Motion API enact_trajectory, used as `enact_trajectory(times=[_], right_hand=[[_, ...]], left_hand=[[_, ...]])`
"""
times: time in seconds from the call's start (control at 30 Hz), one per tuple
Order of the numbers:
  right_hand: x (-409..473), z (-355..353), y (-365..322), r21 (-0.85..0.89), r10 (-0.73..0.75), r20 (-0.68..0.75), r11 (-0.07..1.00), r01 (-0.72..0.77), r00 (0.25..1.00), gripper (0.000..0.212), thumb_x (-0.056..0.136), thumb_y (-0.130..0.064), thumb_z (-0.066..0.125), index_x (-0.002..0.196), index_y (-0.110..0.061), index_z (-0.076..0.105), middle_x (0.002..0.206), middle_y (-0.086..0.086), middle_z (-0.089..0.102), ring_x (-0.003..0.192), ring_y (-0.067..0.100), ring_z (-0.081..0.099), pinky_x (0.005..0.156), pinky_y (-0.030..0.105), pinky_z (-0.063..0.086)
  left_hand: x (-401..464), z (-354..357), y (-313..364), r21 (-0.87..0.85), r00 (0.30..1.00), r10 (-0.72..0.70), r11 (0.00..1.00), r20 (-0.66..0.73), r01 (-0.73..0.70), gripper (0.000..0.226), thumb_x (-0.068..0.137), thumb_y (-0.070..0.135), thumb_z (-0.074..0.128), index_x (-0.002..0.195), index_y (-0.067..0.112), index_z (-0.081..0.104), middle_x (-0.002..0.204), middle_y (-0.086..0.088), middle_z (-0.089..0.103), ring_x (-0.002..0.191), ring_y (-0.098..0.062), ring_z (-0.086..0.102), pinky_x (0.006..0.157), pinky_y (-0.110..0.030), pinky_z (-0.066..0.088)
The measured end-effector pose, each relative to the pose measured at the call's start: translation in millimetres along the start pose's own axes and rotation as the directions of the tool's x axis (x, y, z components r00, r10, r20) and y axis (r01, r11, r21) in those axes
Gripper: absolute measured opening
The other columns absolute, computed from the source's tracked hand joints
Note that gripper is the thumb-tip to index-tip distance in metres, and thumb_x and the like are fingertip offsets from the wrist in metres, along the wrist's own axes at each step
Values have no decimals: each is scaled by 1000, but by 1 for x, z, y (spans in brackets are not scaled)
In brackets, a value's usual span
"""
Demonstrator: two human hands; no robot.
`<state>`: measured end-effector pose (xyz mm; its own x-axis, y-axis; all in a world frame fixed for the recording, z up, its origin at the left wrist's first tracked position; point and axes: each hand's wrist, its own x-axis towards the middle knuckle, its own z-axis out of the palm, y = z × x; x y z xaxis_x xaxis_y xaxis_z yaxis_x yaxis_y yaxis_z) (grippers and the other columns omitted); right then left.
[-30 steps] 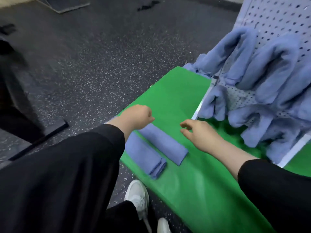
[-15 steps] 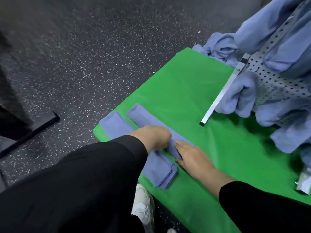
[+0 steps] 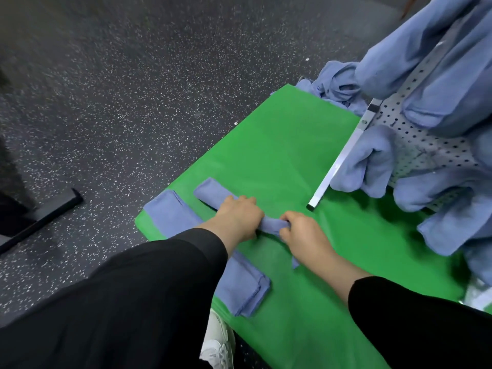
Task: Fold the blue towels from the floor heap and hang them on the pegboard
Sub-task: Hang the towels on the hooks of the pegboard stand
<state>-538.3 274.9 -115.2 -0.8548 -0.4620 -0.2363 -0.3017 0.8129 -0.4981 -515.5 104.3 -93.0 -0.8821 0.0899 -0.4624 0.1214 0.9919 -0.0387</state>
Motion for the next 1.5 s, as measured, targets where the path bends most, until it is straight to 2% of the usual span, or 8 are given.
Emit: enact_trajectory(times=[0.23, 0.37, 0.53, 0.8, 1.0, 1.17, 1.3, 1.5], right_hand=[[-29, -132, 27, 192, 4, -78, 981, 11, 997, 24, 89, -8, 59, 108, -21, 65, 95, 1, 71, 86, 21, 61, 68, 28, 37], [-64, -195, 43, 188, -4, -117, 982, 26, 993, 33, 87, -14, 58, 113, -35, 59, 93, -10, 69, 85, 11, 61, 75, 25, 44], [-116, -254, 45, 25, -104, -175, 994, 110, 979, 60, 74, -56, 73, 127, -34, 57, 115, -15, 62, 103, 3, 59, 92, 26, 46], [-193, -329, 39, -2, -53, -389, 998, 57, 920, 5, 91, -22, 59, 95, -25, 61, 86, -1, 69, 84, 23, 61, 70, 38, 47], [-247, -387, 38, -22, -53, -514, 999, 49, 856, 8, 89, -23, 54, 82, -22, 56, 73, -2, 62, 78, 25, 56, 70, 42, 46], [-277, -419, 35, -78, -127, -517, 992, 101, 847, 30, 86, -59, 64, 106, -37, 59, 95, -14, 68, 92, 9, 60, 80, 37, 49], [-277, -440, 30, -163, -157, -513, 983, 85, 844, 14, 88, -35, 60, 83, -22, 58, 82, -4, 64, 86, 23, 61, 71, 41, 45], [-266, -463, 8, -29, -103, -639, 994, 110, 762, 10, 93, -24, 57, 94, -17, 64, 86, 1, 67, 85, 22, 59, 74, 42, 48]], left_hand=[[1, -82, 26, -537, 967, 25, 828, -254, -162, 19, 95, 31, 64, 102, 13, 64, 89, -9, 66, 84, -29, 60, 65, -31, 33], [-14, -142, 77, -482, 912, 92, 825, -400, -294, 18, 94, 32, 64, 87, 18, 58, 88, -12, 68, 79, -30, 56, 64, -35, 35], [-46, -208, 132, -389, 865, 146, 848, -479, -359, 16, 90, 32, 66, 84, 19, 60, 85, -9, 65, 78, -30, 51, 63, -37, 36], [-112, -287, 186, -305, 821, 218, 853, -527, -423, 32, 83, 47, 75, 86, 17, 66, 75, -2, 66, 75, -25, 59, 64, -36, 45], [-154, -326, 205, -279, 828, 198, 879, -525, -387, 35, 87, 48, 73, 84, 16, 59, 70, -2, 58, 69, -20, 52, 56, -32, 35], [-172, -352, 233, -247, 758, 201, 867, -620, -433, 32, 92, 48, 67, 90, 16, 62, 78, -1, 60, 78, -19, 55, 62, -30, 36], [-182, -377, 248, -164, 691, 173, 905, -702, -393, 22, 88, 34, 66, 83, 18, 53, 79, -2, 62, 81, -28, 59, 66, -38, 45], [-180, -393, 244, -350, 571, -70, 848, -818, -398, 8, 92, 21, 56, 92, 16, 51, 86, -7, 64, 83, -33, 57, 66, -40, 42]])
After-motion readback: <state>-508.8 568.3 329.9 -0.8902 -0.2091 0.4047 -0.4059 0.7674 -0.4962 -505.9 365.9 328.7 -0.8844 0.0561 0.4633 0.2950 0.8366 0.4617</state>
